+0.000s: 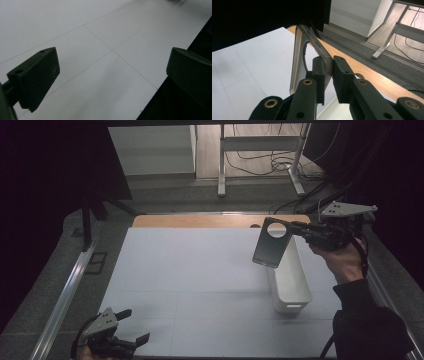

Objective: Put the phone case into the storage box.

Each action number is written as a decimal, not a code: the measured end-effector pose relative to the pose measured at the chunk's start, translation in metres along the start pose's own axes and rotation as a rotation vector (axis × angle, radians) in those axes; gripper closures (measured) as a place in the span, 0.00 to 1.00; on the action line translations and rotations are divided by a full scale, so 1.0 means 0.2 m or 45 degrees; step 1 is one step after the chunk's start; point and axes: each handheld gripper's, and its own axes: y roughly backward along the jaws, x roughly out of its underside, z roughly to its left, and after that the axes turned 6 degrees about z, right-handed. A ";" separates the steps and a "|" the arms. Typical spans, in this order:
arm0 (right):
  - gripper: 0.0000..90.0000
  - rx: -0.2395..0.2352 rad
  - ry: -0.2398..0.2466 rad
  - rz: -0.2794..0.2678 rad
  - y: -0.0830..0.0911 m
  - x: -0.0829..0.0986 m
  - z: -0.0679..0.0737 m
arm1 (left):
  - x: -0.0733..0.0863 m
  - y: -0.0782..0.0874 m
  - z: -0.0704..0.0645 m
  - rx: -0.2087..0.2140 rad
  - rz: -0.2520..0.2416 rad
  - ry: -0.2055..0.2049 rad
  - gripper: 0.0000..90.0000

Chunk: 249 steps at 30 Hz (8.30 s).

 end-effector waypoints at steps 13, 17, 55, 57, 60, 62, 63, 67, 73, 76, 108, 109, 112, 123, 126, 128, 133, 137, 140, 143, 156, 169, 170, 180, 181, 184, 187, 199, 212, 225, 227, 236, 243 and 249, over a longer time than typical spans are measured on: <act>0.89 0.043 -0.008 0.004 -0.01 -0.02 -0.15 | 0.03 0.01 0.00 -0.040 0.021 0.039 0.00; 0.89 0.058 -0.008 0.011 -0.02 -0.02 -0.19 | 0.04 0.01 0.00 -0.049 0.019 0.043 0.00; 0.89 0.126 0.013 0.121 -0.26 0.05 -0.48 | 0.03 0.00 0.01 -0.030 0.040 0.055 0.00; 0.89 0.127 0.013 0.124 -0.28 0.06 -0.49 | 0.03 0.00 0.01 -0.029 0.041 0.056 0.00; 0.89 0.122 0.009 0.136 -0.30 0.07 -0.50 | 0.03 0.00 0.01 -0.029 0.043 0.055 0.00; 0.89 0.122 0.012 0.139 -0.31 0.08 -0.50 | 0.03 0.00 0.01 -0.028 0.044 0.056 0.00; 0.89 0.121 0.010 0.144 -0.32 0.09 -0.51 | 0.03 0.00 0.01 -0.027 0.044 0.057 0.00; 0.89 0.125 0.014 0.158 -0.35 0.10 -0.52 | 0.03 0.00 0.01 -0.025 0.044 0.059 0.00; 0.89 0.123 0.015 0.166 -0.40 0.14 -0.54 | 0.03 0.00 0.01 -0.024 0.047 0.060 0.00; 0.89 0.122 0.021 0.173 -0.42 0.16 -0.54 | 0.03 0.00 0.02 -0.022 0.050 0.062 0.00; 0.89 0.202 0.112 0.195 -0.55 0.24 -0.56 | 0.03 0.00 0.01 -0.021 0.058 0.059 0.00; 0.88 0.209 0.111 0.194 -0.55 0.25 -0.56 | 0.03 0.00 0.01 -0.022 0.058 0.058 0.00; 0.88 0.224 0.111 0.196 -0.55 0.25 -0.56 | 0.03 0.00 0.01 -0.020 0.059 0.059 0.00; 0.88 0.293 0.108 0.202 -0.59 0.25 -0.55 | 0.03 0.00 0.01 -0.020 0.063 0.052 0.00; 0.88 0.297 0.091 0.203 -0.59 0.25 -0.56 | 0.03 0.00 0.01 -0.019 0.064 0.051 0.00; 0.88 0.303 0.080 0.206 -0.60 0.25 -0.56 | 0.03 0.00 0.01 -0.019 0.065 0.050 0.00; 0.88 0.307 0.069 0.207 -0.60 0.25 -0.56 | 0.03 0.00 0.01 -0.019 0.066 0.049 0.00; 0.87 0.318 0.064 0.212 -0.61 0.25 -0.56 | 0.03 -0.01 0.01 -0.020 0.068 0.047 0.00; 0.87 0.322 0.060 0.213 -0.61 0.25 -0.56 | 0.03 0.00 0.01 -0.018 0.067 0.048 0.00; 0.87 0.331 0.061 0.215 -0.61 0.25 -0.56 | 0.03 -0.01 0.01 -0.020 0.068 0.048 0.00; 0.82 0.373 0.068 0.216 -0.62 0.25 -0.55 | 0.03 -0.01 0.01 -0.018 0.069 0.047 0.00; 0.56 0.377 -0.016 0.198 -0.57 0.25 -0.52 | 0.03 0.00 0.01 -0.015 0.065 0.050 0.00; 0.56 0.377 -0.016 0.198 -0.57 0.25 -0.52 | 0.03 0.00 0.01 -0.015 0.065 0.050 0.00; 0.26 0.338 -0.165 0.197 -0.51 0.23 -0.50 | 0.03 0.00 0.01 -0.012 0.062 0.054 0.00; 0.23 0.335 -0.180 0.196 -0.50 0.23 -0.49 | 0.03 0.00 0.01 -0.011 0.062 0.055 0.00; 0.11 0.316 -0.228 0.233 -0.48 0.22 -0.47 | 0.03 0.00 0.01 -0.011 0.062 0.055 0.00; 0.03 0.268 -0.312 0.270 -0.46 0.22 -0.45 | 0.03 0.00 0.01 -0.009 0.062 0.056 0.00; 0.13 0.227 -0.397 0.325 -0.39 0.22 -0.25 | 0.03 0.00 0.01 -0.006 0.068 0.047 0.00; 0.96 0.370 -0.466 0.477 -0.58 0.31 -0.09 | 0.03 -0.01 0.01 0.000 0.071 0.036 0.00; 1.00 0.562 -0.526 0.629 -0.87 0.39 -0.17 | 0.03 -0.01 0.01 0.006 0.072 0.036 0.00; 1.00 0.564 -0.535 0.631 -0.88 0.40 -0.17 | 0.03 -0.01 0.01 0.007 0.072 0.037 0.00; 1.00 0.620 -0.508 0.595 -0.94 0.39 -0.17 | 0.03 -0.01 0.01 0.009 0.072 0.035 0.00; 1.00 0.646 -0.505 0.543 -0.95 0.39 -0.17 | 0.03 -0.01 0.01 0.009 0.075 0.031 0.00; 1.00 0.651 -0.509 0.494 -0.95 0.39 -0.17 | 0.03 -0.01 0.01 0.008 0.077 0.031 0.00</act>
